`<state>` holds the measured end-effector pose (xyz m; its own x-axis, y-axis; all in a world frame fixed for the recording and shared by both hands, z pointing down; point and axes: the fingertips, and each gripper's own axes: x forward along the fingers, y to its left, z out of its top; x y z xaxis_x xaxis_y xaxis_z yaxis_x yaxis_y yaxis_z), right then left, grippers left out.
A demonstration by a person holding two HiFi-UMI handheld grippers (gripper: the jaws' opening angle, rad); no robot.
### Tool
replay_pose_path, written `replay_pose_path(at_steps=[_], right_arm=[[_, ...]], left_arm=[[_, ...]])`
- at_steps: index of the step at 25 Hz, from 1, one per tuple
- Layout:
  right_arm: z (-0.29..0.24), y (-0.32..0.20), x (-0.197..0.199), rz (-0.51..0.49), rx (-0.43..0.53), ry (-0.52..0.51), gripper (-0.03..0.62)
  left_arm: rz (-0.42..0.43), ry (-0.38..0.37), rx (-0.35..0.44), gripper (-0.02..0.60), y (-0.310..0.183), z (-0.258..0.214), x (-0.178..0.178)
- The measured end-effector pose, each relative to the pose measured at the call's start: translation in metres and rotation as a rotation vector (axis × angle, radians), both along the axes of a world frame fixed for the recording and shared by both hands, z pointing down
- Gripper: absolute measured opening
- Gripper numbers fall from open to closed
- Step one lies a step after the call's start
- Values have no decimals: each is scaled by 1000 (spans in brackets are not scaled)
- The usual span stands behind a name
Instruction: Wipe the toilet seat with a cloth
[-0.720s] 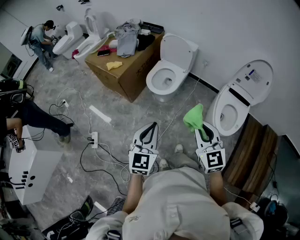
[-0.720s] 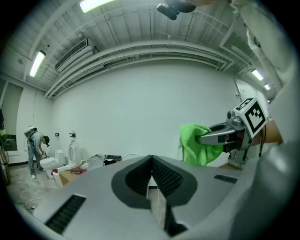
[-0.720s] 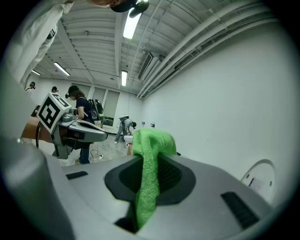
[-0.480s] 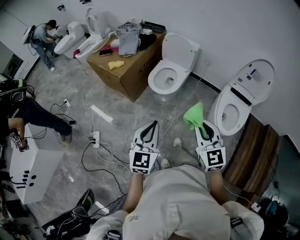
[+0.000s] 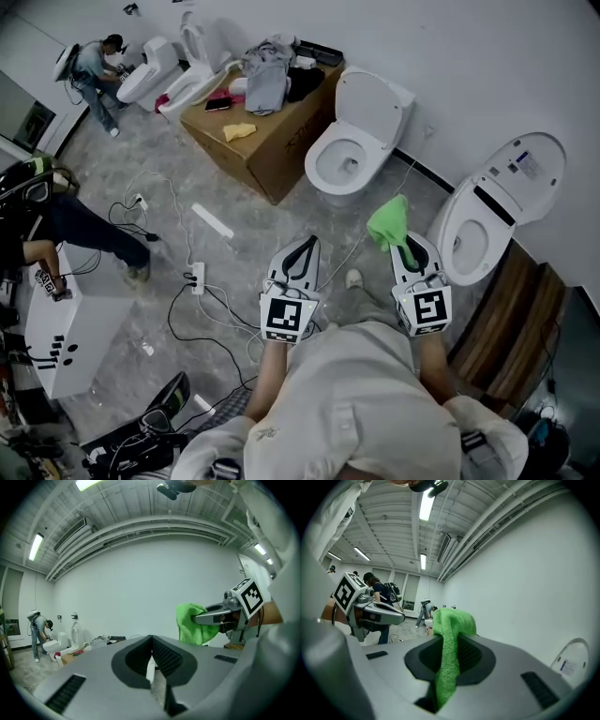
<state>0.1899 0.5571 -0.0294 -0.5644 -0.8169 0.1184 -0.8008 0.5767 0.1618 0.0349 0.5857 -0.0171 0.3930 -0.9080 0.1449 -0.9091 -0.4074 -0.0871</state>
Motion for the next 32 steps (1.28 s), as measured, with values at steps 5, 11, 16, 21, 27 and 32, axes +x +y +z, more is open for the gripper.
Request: replay_pose_path(at_steps=[5, 11, 16, 21, 27, 32], right_arm=[[-4, -50, 6, -35, -1, -22, 46], [-12, -107, 13, -81, 9, -33, 46], [-4, -144, 24, -96, -19, -45, 46], [0, -170, 34, -110, -39, -52, 46], [10, -193, 28, -139, -56, -46, 46], [11, -211, 20, -158, -47, -31, 46]], left_arm=[[-34, -21, -12, 12, -46, -6, 4], [-90, -38, -17, 12, -96, -12, 11], [-116, -41, -27, 12, -129, -10, 20], [-133, -49, -30, 12, -151, -12, 30], [-163, -45, -44, 12, -170, -5, 26], [-170, -41, -56, 12, -190, 3, 21]])
